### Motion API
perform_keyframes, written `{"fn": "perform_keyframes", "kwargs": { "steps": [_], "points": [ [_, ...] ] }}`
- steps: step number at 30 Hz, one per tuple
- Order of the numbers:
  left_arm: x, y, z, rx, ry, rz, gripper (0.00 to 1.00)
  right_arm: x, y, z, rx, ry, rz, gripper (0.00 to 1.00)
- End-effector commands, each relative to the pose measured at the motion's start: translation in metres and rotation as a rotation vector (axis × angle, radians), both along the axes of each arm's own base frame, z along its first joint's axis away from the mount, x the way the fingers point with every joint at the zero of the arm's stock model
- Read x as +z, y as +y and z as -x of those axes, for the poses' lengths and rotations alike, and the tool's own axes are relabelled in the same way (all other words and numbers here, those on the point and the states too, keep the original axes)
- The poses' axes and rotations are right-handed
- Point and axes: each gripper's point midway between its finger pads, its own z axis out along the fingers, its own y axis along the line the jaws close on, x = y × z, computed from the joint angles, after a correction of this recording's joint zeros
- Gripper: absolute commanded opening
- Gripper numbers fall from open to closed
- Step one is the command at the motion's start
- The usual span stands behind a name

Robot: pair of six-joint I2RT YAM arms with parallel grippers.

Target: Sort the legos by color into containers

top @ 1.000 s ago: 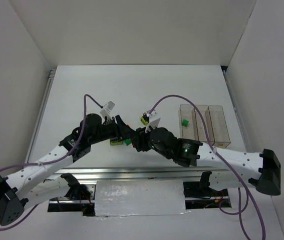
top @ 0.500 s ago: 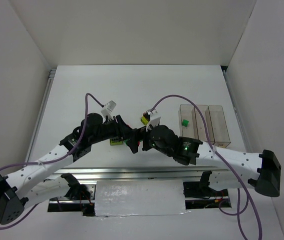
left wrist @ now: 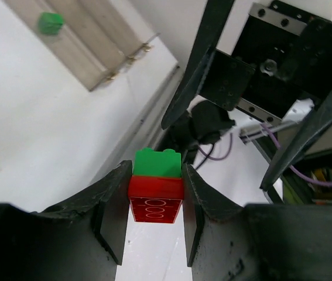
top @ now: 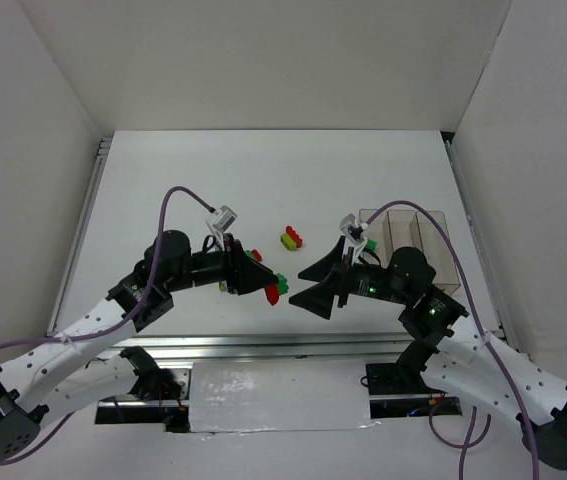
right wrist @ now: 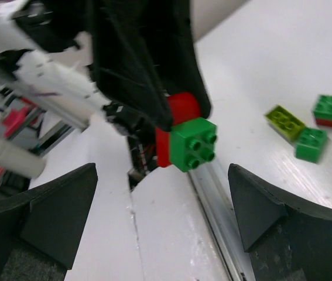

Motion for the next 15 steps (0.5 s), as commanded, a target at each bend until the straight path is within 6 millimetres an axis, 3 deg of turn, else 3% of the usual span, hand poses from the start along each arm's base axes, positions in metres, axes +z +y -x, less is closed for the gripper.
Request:
{"fn": "perform_keyframes", "kwargs": {
  "steps": [1,7,15],
  "points": [
    [0.036,-0.006,0.028,-0.17,-0.167,0.114,0.0,0.021,0.004,0.032,0.198,-0.087,-0.063,0.99],
    [0.05,-0.009,0.051,-0.299,-0.193,0.201,0.0,0.01,0.011,0.031,0.23,-0.056,-0.051,0.94],
    [0.057,-0.007,0.058,-0.329,-0.218,0.23,0.0,0.023,0.013,0.034,0.255,-0.086,-0.104,0.82]
  ]
}}
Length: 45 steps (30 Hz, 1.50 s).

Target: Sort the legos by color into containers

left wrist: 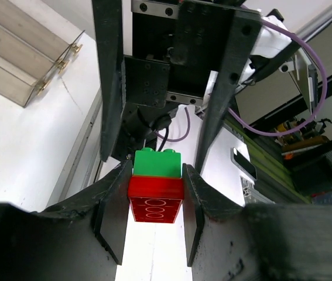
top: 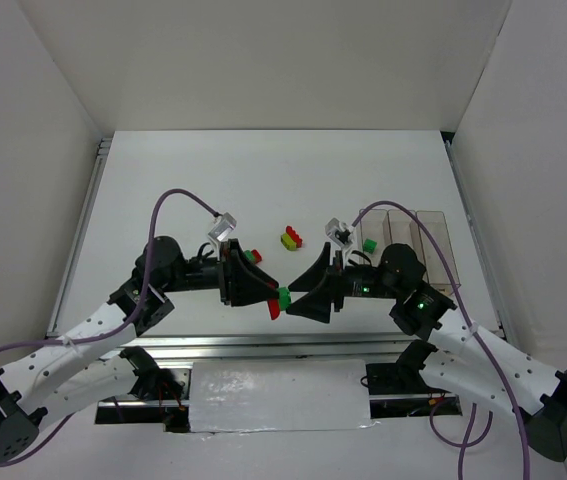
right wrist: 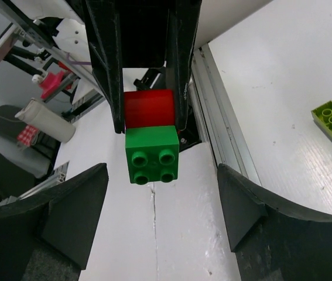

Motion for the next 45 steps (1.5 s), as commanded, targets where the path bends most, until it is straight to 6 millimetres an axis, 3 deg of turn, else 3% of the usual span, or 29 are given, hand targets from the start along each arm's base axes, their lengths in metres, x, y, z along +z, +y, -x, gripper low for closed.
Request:
{"fn": "perform_keyframes", "kwargs": {
  "steps": [1,7,9,10,11,12,13,15,16,23,25,26,27,28,29,30,31,33,37,40,41,42,43,44,45],
  "points": [
    [0.025,0.001,0.011,-0.049,-0.091,0.076,0.0,0.023,0.001,0.006,0.036,-0.063,-0.08,0.77],
    [0.022,-0.003,0.006,-0.05,-0.07,0.072,0.0,0.026,0.009,0.011,0.088,-0.049,-0.099,0.72],
    [0.023,-0.004,0.005,-0.045,-0.07,0.072,0.0,0.023,0.013,0.011,0.098,-0.042,-0.089,0.55],
    [0.022,-0.004,0.004,-0.04,-0.072,0.069,0.0,0.023,0.014,0.01,0.098,-0.04,-0.086,0.41],
    [0.021,-0.004,0.003,-0.034,-0.066,0.059,0.0,0.022,0.015,0.008,0.087,-0.04,-0.085,0.17],
    [0.023,-0.003,0.002,-0.024,-0.081,0.058,0.0,0.021,0.015,0.006,0.078,-0.039,-0.08,0.09],
    [0.022,-0.003,0.0,-0.016,-0.081,0.051,0.0,0.014,0.014,0.004,0.066,-0.021,-0.05,0.02],
    [0.021,0.0,-0.003,0.016,-0.092,0.028,0.0,0.011,0.008,-0.014,-0.048,-0.055,-0.021,0.0],
    [0.02,0.002,-0.005,0.036,-0.091,0.014,0.0,-0.001,0.001,-0.029,-0.142,-0.045,0.03,0.0],
    [0.007,0.021,-0.031,0.239,-0.117,-0.118,0.0,-0.022,-0.055,-0.079,-0.434,0.002,0.117,0.0],
    [0.003,0.027,-0.041,0.304,-0.115,-0.153,0.0,-0.044,-0.077,-0.104,-0.604,0.1,0.209,0.0],
    [-0.003,0.03,-0.045,0.327,-0.104,-0.181,0.0,-0.062,-0.112,-0.131,-0.858,0.174,0.323,0.0],
    [-0.01,0.035,-0.051,0.371,-0.09,-0.217,0.0,-0.071,-0.137,-0.145,-1.017,0.251,0.369,0.0],
    [-0.011,0.038,-0.054,0.395,-0.093,-0.233,0.0,-0.095,-0.157,-0.156,-1.131,0.322,0.482,0.0],
    [-0.014,0.04,-0.057,0.415,-0.087,-0.253,0.0,-0.093,-0.172,-0.165,-1.221,0.337,0.525,0.0],
    [-0.02,0.044,-0.059,0.433,-0.074,-0.28,0.0,-0.104,-0.199,-0.167,-1.346,0.363,0.614,0.0],
    [-0.021,0.048,-0.064,0.475,-0.072,-0.294,0.0,-0.115,-0.213,-0.173,-1.406,0.388,0.674,0.0],
    [-0.025,0.053,-0.069,0.516,-0.056,-0.316,0.0,-0.115,-0.231,-0.184,-1.489,0.387,0.7,0.0],
    [-0.034,0.062,-0.079,0.593,-0.001,-0.368,0.0,-0.122,-0.248,-0.206,-1.556,0.43,0.753,0.04],
    [-0.043,0.059,-0.083,0.599,0.024,-0.395,0.0,-0.134,-0.247,-0.214,-1.535,0.456,0.802,0.14],
    [-0.046,0.056,-0.083,0.587,0.031,-0.4,0.0,-0.136,-0.248,-0.216,-1.533,0.455,0.809,0.23],
    [-0.049,0.055,-0.084,0.582,0.036,-0.403,0.0,-0.139,-0.248,-0.217,-1.528,0.46,0.812,0.38],
    [-0.051,0.054,-0.084,0.577,0.044,-0.405,0.0,-0.143,-0.245,-0.216,-1.508,0.47,0.812,0.66],
    [-0.052,0.052,-0.085,0.571,0.044,-0.406,0.0,-0.144,-0.244,-0.216,-1.498,0.472,0.806,0.86],
    [-0.053,0.05,-0.084,0.56,0.046,-0.405,0.0,-0.145,-0.242,-0.216,-1.488,0.473,0.799,0.89]
  ]
}}
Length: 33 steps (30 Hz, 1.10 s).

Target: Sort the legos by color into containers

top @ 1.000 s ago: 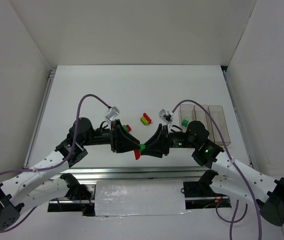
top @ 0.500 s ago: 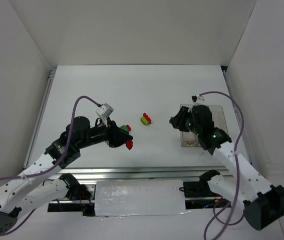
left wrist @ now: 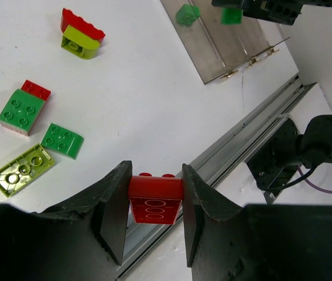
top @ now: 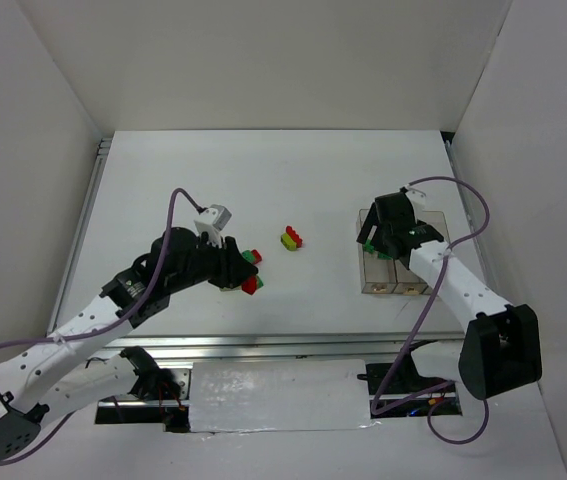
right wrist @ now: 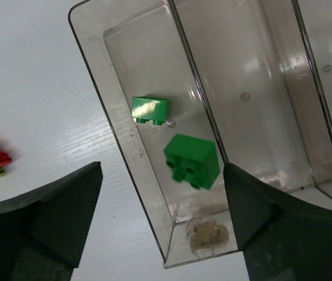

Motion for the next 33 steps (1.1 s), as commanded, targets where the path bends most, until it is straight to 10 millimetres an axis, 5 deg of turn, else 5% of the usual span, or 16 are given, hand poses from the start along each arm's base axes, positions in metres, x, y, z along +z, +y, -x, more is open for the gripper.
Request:
{"fn": "perform_keyframes", "kwargs": {
  "steps": [1,2,8,11,15,16,17,18,20,22,26,33],
  "points": [
    [0.016,-0.007,-0.004,-0.002,-0.022,0.04,0.0,0.014,0.0,-0.008,0.003,-0.05,-0.011,0.93],
    [0.016,-0.008,-0.005,-0.002,-0.021,0.042,0.0,0.015,0.003,-0.007,0.019,-0.055,-0.023,1.0],
    [0.028,-0.011,-0.002,-0.013,-0.048,0.094,0.0,0.039,0.012,0.001,0.081,-0.123,-0.07,1.0],
    [0.033,-0.012,-0.004,-0.005,-0.056,0.119,0.0,0.055,0.035,0.005,0.209,-0.179,-0.155,1.0],
    [0.045,-0.028,-0.004,-0.07,-0.069,0.166,0.0,0.098,0.101,0.04,0.578,-0.385,-0.422,1.0],
    [0.047,-0.032,-0.003,-0.089,-0.07,0.182,0.0,0.093,0.118,0.063,0.697,-0.357,-0.498,1.0],
    [0.05,-0.036,0.0,-0.109,-0.064,0.206,0.0,0.126,0.139,0.076,0.87,-0.507,-0.562,1.0],
    [0.053,-0.04,0.003,-0.135,-0.064,0.228,0.0,0.116,0.162,0.117,1.087,-0.469,-0.696,0.99],
    [0.072,-0.053,0.014,-0.233,-0.097,0.316,0.0,0.138,0.179,0.141,1.239,-0.582,-0.772,1.0],
    [0.084,-0.061,0.021,-0.287,-0.101,0.389,0.0,0.138,0.191,0.163,1.316,-0.601,-0.807,1.0],
    [0.091,-0.069,0.038,-0.385,-0.077,0.475,0.0,0.159,0.216,0.189,1.424,-0.682,-0.852,1.0],
    [0.094,-0.07,0.046,-0.41,-0.047,0.532,0.0,0.186,0.25,0.195,1.454,-0.739,-0.897,0.99]
  ]
}}
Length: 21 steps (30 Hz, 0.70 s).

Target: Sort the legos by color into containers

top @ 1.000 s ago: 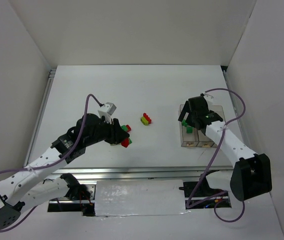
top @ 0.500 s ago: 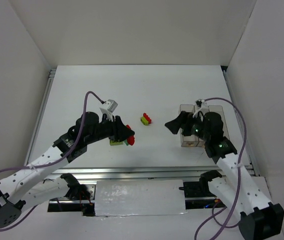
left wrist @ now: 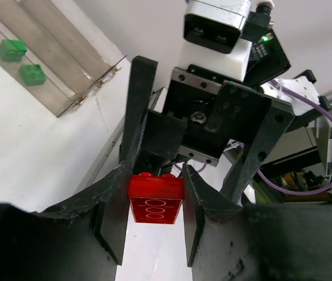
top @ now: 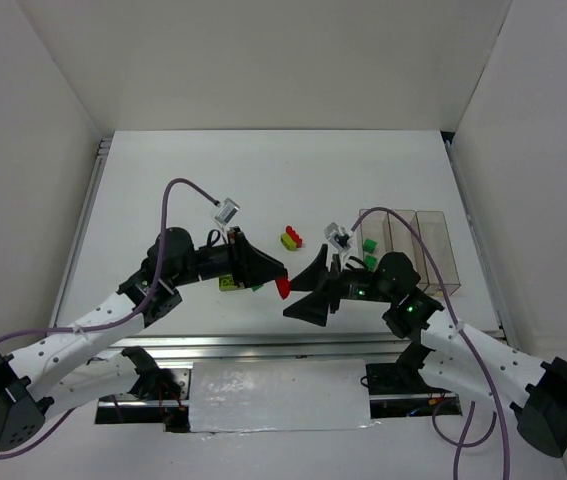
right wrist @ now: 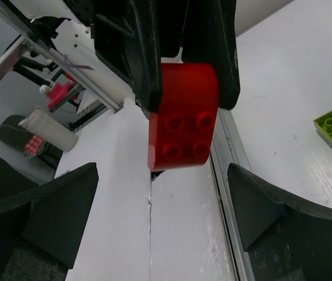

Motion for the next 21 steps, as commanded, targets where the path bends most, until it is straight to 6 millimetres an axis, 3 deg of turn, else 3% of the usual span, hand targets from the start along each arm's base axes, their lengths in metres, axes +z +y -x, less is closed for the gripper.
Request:
{"fn": "perform_keyframes", "kwargs": {
  "steps": [1,5,10,11,12,13,14,15,16,17,18,19,21],
  "points": [
    [0.027,-0.003,0.011,-0.057,-0.055,0.094,0.0,0.05,0.011,-0.007,-0.026,-0.113,-0.129,0.98],
    [0.029,-0.004,0.014,-0.077,-0.059,0.107,0.0,0.056,0.019,-0.02,-0.061,-0.095,-0.148,0.88],
    [0.026,-0.003,0.012,-0.064,-0.057,0.093,0.0,0.062,0.024,-0.015,-0.018,-0.111,-0.167,0.5],
    [0.024,-0.003,0.011,-0.057,-0.06,0.084,0.0,0.061,0.025,-0.014,-0.009,-0.113,-0.164,0.36],
    [0.022,-0.003,0.008,-0.044,-0.06,0.073,0.0,0.06,0.024,-0.015,-0.02,-0.111,-0.162,0.06],
    [0.02,-0.002,0.003,-0.013,-0.046,0.052,0.07,0.057,0.023,-0.017,-0.036,-0.103,-0.153,0.0],
    [0.017,0.0,-0.002,0.013,-0.053,0.031,0.2,0.052,0.023,-0.019,-0.051,-0.096,-0.14,0.0],
    [0.016,0.003,-0.009,0.064,-0.038,0.004,0.94,0.049,0.021,-0.024,-0.079,-0.106,-0.124,0.0],
    [0.003,0.011,-0.019,0.146,0.033,-0.086,1.0,0.033,0.018,-0.038,-0.16,-0.058,-0.066,0.0],
    [-0.004,0.027,-0.044,0.316,0.041,-0.153,1.0,0.025,0.014,-0.048,-0.216,-0.04,-0.025,0.0],
    [-0.012,0.04,-0.055,0.41,0.072,-0.224,0.99,-0.003,0.006,-0.059,-0.283,0.021,0.08,0.0],
    [-0.019,0.07,-0.07,0.588,0.112,-0.335,0.99,-0.011,-0.014,-0.09,-0.458,0.052,0.116,0.0],
    [-0.02,0.099,-0.079,0.734,0.129,-0.419,1.0,-0.034,-0.05,-0.125,-0.694,0.157,0.201,0.0]
  ]
}}
